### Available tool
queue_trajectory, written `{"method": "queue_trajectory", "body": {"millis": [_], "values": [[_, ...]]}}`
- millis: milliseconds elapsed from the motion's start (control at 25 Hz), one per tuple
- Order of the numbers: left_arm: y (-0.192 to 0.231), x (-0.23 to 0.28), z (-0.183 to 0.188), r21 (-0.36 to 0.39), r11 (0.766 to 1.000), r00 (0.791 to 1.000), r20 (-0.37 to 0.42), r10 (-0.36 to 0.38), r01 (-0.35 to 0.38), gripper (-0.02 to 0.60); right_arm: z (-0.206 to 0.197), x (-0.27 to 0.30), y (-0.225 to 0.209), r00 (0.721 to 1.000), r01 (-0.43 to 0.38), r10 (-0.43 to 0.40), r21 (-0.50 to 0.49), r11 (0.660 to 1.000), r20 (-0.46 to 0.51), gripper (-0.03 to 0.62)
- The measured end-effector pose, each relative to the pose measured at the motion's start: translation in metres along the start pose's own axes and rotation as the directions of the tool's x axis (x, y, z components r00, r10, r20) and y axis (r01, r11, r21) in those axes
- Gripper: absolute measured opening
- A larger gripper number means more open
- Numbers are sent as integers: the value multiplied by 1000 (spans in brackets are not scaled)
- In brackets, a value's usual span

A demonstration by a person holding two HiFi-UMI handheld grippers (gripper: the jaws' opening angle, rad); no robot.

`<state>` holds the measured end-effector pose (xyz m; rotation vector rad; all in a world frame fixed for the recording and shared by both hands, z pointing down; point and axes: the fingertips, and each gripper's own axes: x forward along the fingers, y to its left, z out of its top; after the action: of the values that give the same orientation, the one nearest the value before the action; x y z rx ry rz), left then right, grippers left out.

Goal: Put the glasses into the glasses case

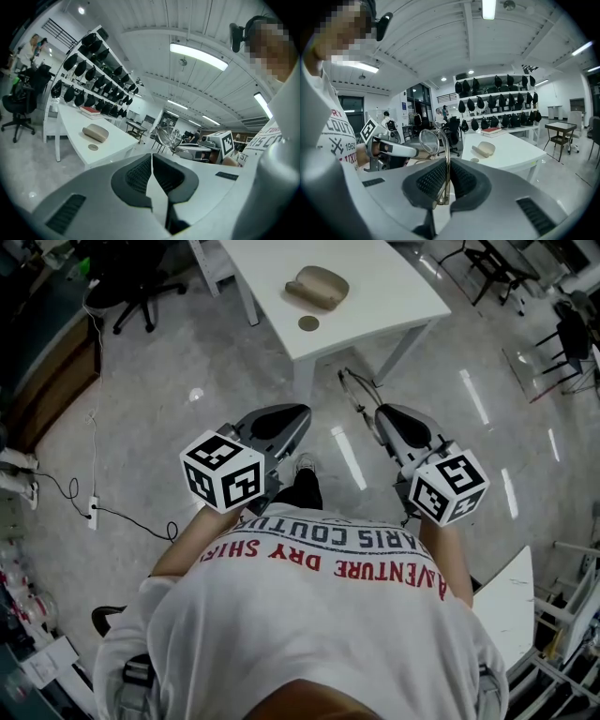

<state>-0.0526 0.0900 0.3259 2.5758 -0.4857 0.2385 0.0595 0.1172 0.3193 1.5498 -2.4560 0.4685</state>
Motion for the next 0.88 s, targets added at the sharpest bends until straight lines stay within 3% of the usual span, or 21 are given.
{"method": "queue_trajectory", "body": {"millis": [480,880], "values": [[85,78,52,-52,999,999,-34,-2,0,34,30,87,-83,998,-9,10,21,1000,-60,37],[161,114,93,-75,996,999,-34,43,-46,34,49,167,-133,995,-46,47,17,999,-85,37]]}}
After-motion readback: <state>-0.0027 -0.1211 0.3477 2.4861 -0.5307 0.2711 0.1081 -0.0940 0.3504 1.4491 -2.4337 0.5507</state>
